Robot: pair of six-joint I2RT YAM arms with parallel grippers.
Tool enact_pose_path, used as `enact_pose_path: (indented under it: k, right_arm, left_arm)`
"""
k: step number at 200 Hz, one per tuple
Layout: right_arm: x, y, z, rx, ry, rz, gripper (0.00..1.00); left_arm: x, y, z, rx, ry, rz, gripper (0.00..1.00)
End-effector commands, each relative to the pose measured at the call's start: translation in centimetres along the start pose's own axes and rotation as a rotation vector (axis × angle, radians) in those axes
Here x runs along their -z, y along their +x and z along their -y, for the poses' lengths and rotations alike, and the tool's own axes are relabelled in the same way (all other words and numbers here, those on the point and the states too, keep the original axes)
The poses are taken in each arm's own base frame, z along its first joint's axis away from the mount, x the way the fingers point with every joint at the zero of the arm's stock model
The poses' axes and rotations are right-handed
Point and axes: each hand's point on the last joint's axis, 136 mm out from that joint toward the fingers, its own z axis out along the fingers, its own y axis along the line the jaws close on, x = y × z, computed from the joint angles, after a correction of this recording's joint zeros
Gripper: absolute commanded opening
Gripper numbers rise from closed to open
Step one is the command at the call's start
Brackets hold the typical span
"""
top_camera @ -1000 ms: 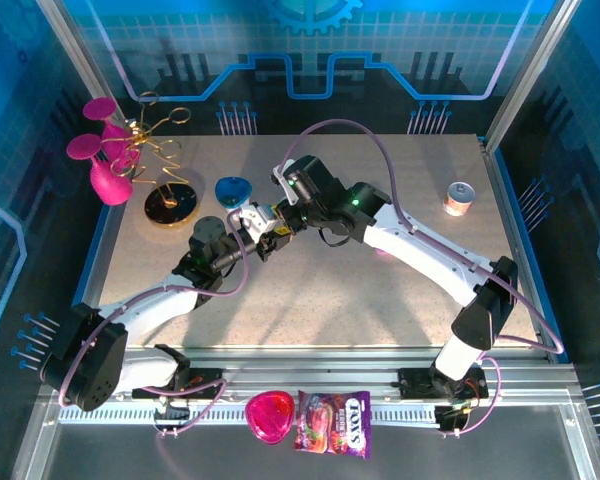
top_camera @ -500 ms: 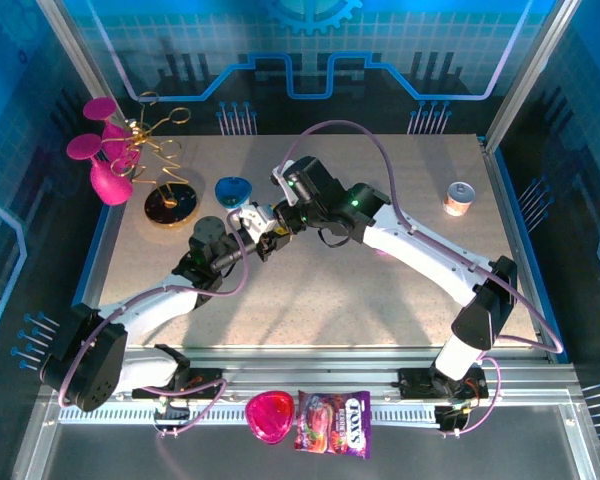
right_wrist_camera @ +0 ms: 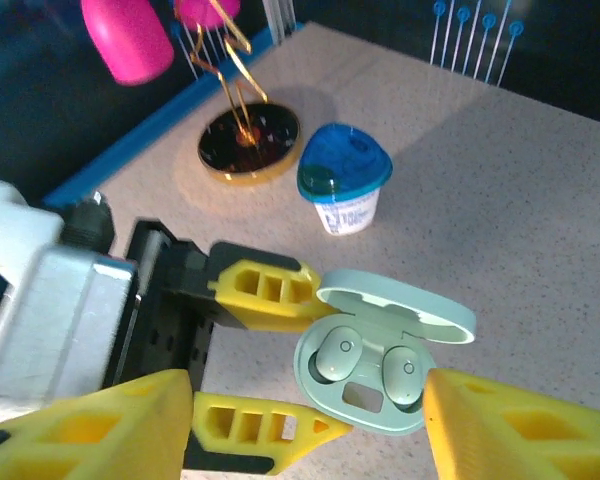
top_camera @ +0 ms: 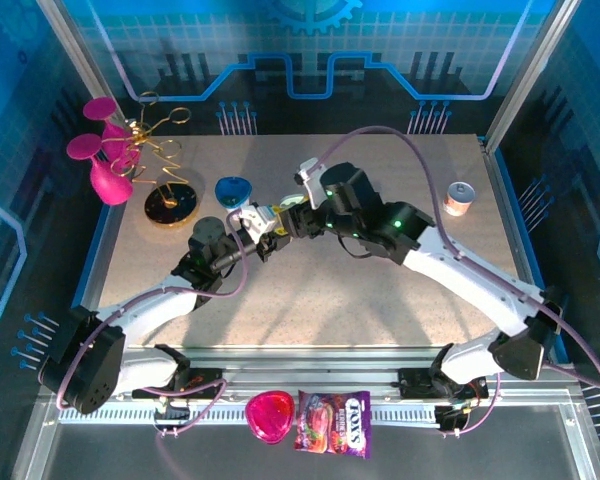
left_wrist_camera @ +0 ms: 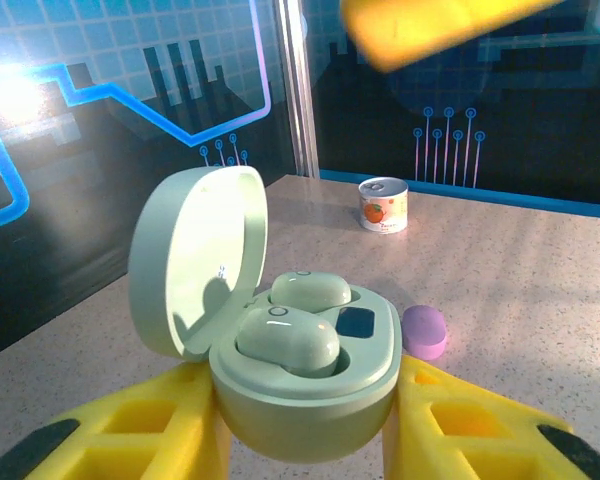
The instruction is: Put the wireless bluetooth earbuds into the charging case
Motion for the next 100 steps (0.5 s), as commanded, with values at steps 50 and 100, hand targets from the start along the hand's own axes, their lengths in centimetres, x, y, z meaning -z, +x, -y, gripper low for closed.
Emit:
enact_pose_path:
  k: [50, 100]
  right_arm:
    - [0.3, -1.2, 5.6, -0.18, 0.068, 0.035, 0.92]
    - [-1.0, -0.7, 6.8, -0.217, 0.07, -0.017, 0.91]
  left_arm:
    - [1.3, -3.3, 2.7, -0.068, 0.132, 0.123, 0.38]
    - [1.7, -3.5, 3.4, -0.081, 0.161, 0.14, 0.38]
